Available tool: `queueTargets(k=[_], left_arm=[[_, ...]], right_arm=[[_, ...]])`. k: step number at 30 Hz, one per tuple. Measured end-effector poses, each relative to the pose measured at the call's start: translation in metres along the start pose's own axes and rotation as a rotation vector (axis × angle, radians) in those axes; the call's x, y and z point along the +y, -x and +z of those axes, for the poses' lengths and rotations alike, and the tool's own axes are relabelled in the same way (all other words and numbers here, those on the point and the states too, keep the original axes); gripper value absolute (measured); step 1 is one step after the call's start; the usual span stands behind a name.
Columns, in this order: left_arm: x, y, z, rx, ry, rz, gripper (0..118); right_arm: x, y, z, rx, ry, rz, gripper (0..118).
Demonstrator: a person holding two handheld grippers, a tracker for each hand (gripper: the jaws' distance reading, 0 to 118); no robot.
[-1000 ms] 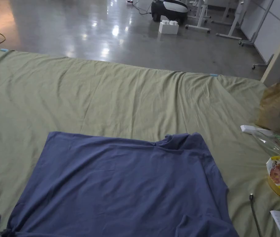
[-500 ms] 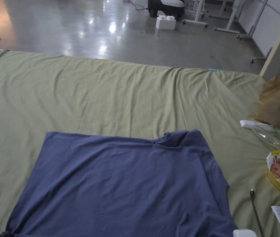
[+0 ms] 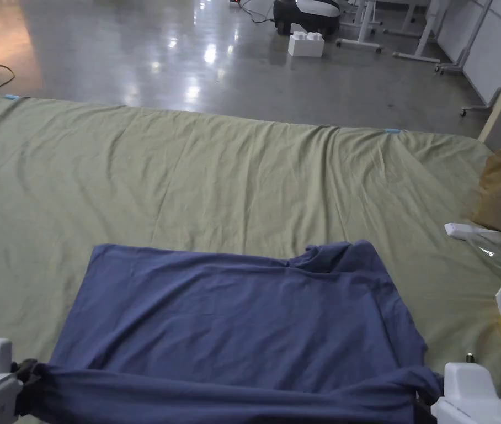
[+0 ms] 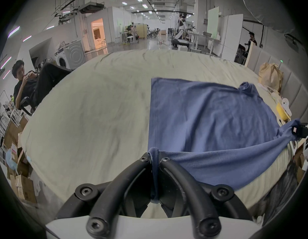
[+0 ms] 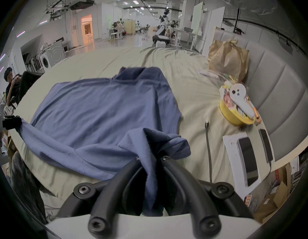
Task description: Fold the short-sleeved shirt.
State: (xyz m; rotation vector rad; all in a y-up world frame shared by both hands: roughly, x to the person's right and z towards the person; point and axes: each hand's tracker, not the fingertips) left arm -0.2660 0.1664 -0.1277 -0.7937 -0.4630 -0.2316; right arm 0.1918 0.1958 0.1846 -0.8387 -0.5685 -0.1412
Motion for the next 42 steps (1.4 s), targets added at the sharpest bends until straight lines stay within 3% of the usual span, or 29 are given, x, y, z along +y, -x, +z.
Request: queueTargets(k=[10,22,24,26,28,29,39,40,42], left_arm=[[0.077,-0.003,-0.061,-0.002,-0.072,0.018,6],[0.087,-0.02,-0.145,-0.008,0.068,-0.047,6],[0.087,-0.019,-0.145,-0.008,0.067,-0.045,17],[0.088,-0.019,-0.135,0.018,0.044,-0.041,41],[0.09,-0.018,-0.123,0.018,0.001,-0.034,59],[0.09,-0.017,-0.117,0.013,-0.026,-0.028,60],[0.074,-0.048,-0.019,-0.057,-0.328,-0.021,57],[0.071,-0.054,-0.009,-0.052,-0.369,-0.009,53],[0.063,-0.063,0.007,-0.053,-0.422,-0.014,31]], right_arm=[[0.062,-0.006,-0.07,0.007,-0.028,-0.059,8],[0.065,-0.005,-0.139,-0.023,0.062,-0.009,11],[0.065,-0.003,-0.136,-0.021,0.04,0.011,29],[0.065,-0.002,-0.126,-0.04,-0.007,0.031,61],[0.066,-0.002,-0.112,-0.044,-0.06,0.025,72],[0.066,-0.001,-0.104,-0.045,-0.101,0.019,72],[0.055,0.038,-0.025,-0.041,-0.433,-0.049,76],[0.053,0.044,-0.017,-0.047,-0.477,-0.051,76],[0.047,0.056,-0.002,-0.064,-0.548,-0.058,71]])
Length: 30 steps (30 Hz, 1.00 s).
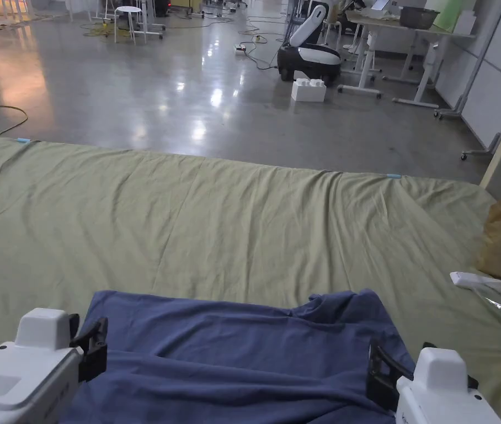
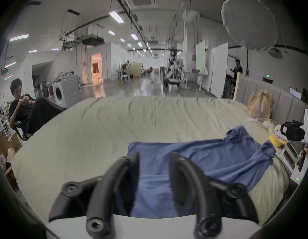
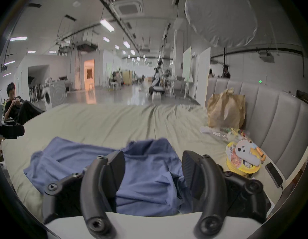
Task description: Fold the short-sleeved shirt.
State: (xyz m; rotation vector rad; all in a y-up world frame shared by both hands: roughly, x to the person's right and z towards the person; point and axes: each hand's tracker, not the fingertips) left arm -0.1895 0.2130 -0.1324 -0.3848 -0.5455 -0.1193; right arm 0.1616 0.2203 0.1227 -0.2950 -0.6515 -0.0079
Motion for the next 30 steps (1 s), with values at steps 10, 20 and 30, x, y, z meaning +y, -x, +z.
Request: queueTargets(k=[10,20,30], left_arm=[[-0.005,-0.022,0.063,0.006,-0.116,0.0,3],[-0.035,0.026,0.044,0.001,0.111,0.06,3],[-0.077,0.059,-0.034,0.046,0.527,0.059,67]], right_arm=[[0.005,0.018,0.056,-0.022,-0.187,-0.016,3],[0.0,0.017,0.061,-0.007,-0.158,-0.004,2],[-0.016,0.012,0.054,0.001,-0.075,0.006,2]])
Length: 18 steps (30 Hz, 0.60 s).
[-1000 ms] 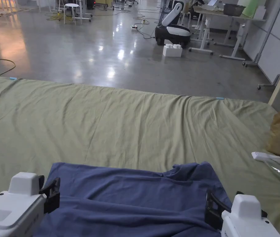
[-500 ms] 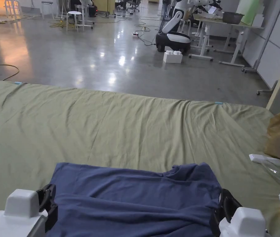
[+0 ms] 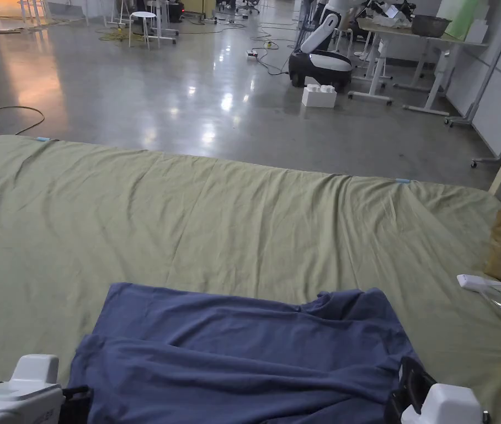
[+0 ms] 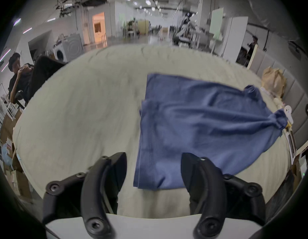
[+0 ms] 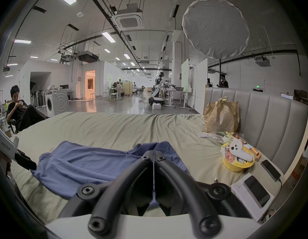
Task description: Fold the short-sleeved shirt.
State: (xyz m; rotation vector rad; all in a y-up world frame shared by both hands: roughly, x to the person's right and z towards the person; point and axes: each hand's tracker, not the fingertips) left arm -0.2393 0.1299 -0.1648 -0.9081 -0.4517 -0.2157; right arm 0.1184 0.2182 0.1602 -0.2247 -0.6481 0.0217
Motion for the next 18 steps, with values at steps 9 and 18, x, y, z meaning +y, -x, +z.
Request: queueTargets(k=[9,18], left_arm=[[-0.012,-0.015,-0.022,0.026,0.074,-0.037,51],[-0.013,-0.018,-0.009,-0.035,0.062,-0.099,10]], right_arm=[[-0.021,-0.019,0.003,-0.036,0.099,0.004,2],[-0.049,-0.075,-0.021,-0.11,0.401,-0.067,49]])
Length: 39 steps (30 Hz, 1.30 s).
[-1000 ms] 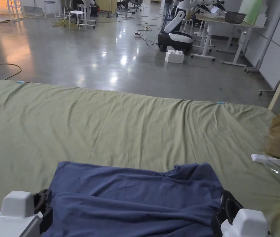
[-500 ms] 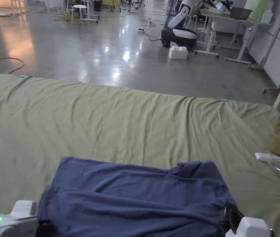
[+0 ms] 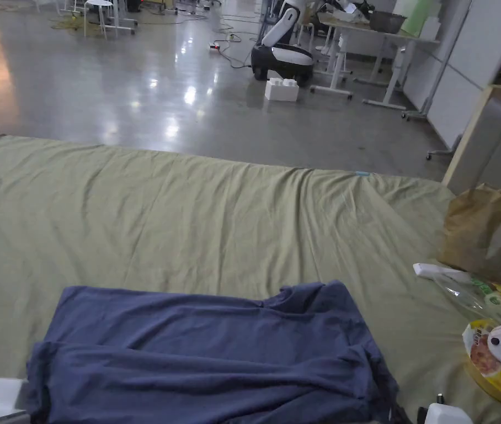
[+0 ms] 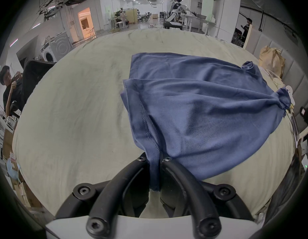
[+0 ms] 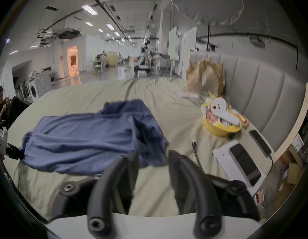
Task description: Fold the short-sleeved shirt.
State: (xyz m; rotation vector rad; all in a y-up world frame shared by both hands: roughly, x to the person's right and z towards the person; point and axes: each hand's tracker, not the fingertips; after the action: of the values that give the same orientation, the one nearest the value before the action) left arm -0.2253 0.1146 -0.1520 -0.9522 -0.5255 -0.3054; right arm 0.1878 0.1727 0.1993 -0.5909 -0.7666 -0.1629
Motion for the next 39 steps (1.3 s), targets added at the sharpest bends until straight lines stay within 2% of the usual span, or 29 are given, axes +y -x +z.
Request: queueTargets(k=[1,4,9,13,19,21,22,23,25,26,29,30,33,35,37,38,39], left_arm=[[-0.001,0.001,0.003,-0.001,-0.007,0.004,10],[-0.003,0.006,0.006,0.001,-0.038,0.013,10],[-0.006,0.007,0.013,-0.002,-0.06,0.031,10],[-0.006,0.0,0.017,0.0,-0.054,0.028,10],[-0.005,0.003,0.013,0.004,-0.045,0.019,10],[-0.005,0.004,0.011,0.003,-0.042,0.022,10],[-0.006,0.004,0.011,0.003,-0.041,0.024,10],[-0.006,0.004,0.01,0.004,-0.042,0.025,10],[-0.006,0.004,0.01,0.005,-0.043,0.026,10],[-0.007,0.003,0.01,0.007,-0.045,0.022,10],[-0.007,0.001,0.009,0.012,-0.052,0.011,10],[-0.007,0.001,0.009,0.014,-0.064,0.012,10],[-0.005,0.003,0.014,0.015,-0.103,0.023,10],[0.0,0.005,0.022,0.013,-0.137,0.027,9],[0.009,0.007,0.032,0.005,-0.172,0.033,9],[0.013,0.007,0.036,-0.001,-0.182,0.033,9],[0.02,0.008,0.042,-0.005,-0.205,0.032,9]], right_arm=[[0.0,-0.007,-0.006,0.004,0.041,-0.003,54],[0.0,-0.021,-0.025,0.022,0.119,0.0,57],[0.011,-0.021,-0.046,0.077,0.159,0.023,72],[0.022,-0.008,-0.071,0.155,0.199,0.033,77],[0.021,0.008,-0.105,0.158,0.329,0.096,79],[0.018,0.003,-0.094,0.135,0.419,0.145,71],[0.01,0.018,-0.123,0.306,0.381,0.096,70],[0.01,0.011,-0.115,0.283,0.318,0.095,63],[0.013,-0.003,-0.101,0.321,0.321,0.1,33],[0.002,0.016,-0.106,0.286,0.318,0.121,17],[-0.003,0.01,-0.097,0.265,0.306,0.151,11],[-0.003,0.023,-0.115,0.305,0.323,0.143,10],[0.004,0.001,-0.118,0.303,0.323,0.11,9],[0.01,0.008,-0.109,0.292,0.303,0.113,8],[0.019,-0.01,-0.102,0.296,0.277,0.112,7],[0.029,0.013,-0.093,0.273,0.275,0.14,7],[0.036,0.009,-0.088,0.277,0.264,0.136,7]])
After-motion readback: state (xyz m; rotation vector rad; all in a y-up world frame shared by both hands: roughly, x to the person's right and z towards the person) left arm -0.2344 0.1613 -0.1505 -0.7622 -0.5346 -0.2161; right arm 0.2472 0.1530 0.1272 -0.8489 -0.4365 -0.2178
